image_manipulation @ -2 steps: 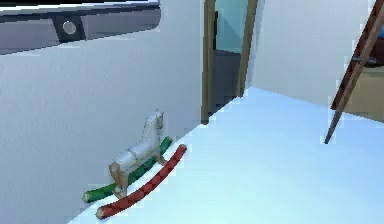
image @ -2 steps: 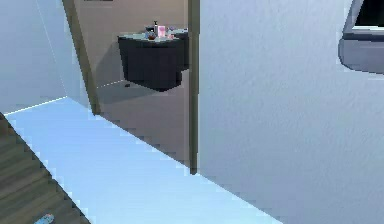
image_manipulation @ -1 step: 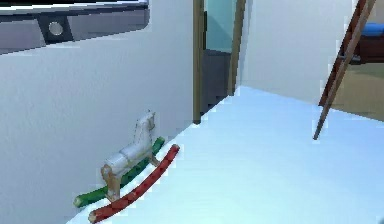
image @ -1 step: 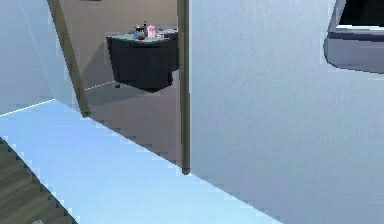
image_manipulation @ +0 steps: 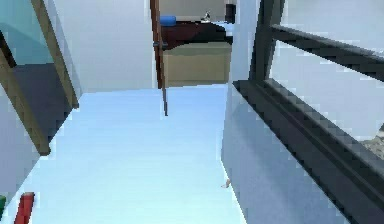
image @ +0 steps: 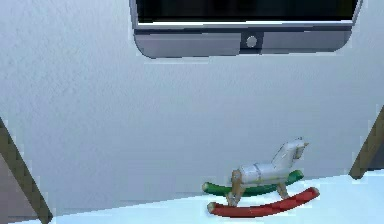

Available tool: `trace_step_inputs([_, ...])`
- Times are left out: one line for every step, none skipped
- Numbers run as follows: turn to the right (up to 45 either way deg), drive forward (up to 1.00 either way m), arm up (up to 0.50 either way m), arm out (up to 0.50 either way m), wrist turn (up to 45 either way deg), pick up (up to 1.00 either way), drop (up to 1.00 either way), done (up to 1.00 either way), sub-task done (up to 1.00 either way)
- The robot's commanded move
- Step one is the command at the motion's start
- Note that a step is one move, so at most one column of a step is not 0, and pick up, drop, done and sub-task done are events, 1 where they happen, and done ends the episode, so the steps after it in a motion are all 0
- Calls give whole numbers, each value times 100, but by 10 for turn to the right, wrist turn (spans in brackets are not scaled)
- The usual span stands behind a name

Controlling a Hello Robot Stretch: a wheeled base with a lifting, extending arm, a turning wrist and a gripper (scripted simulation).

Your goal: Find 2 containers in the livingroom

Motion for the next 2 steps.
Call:
trace_step_inputs([60, 0, 0, 0, 0, 0, 0, 0, 0])
trace_step_inputs([30, 0, 0, 0, 0, 0, 0, 0, 0])
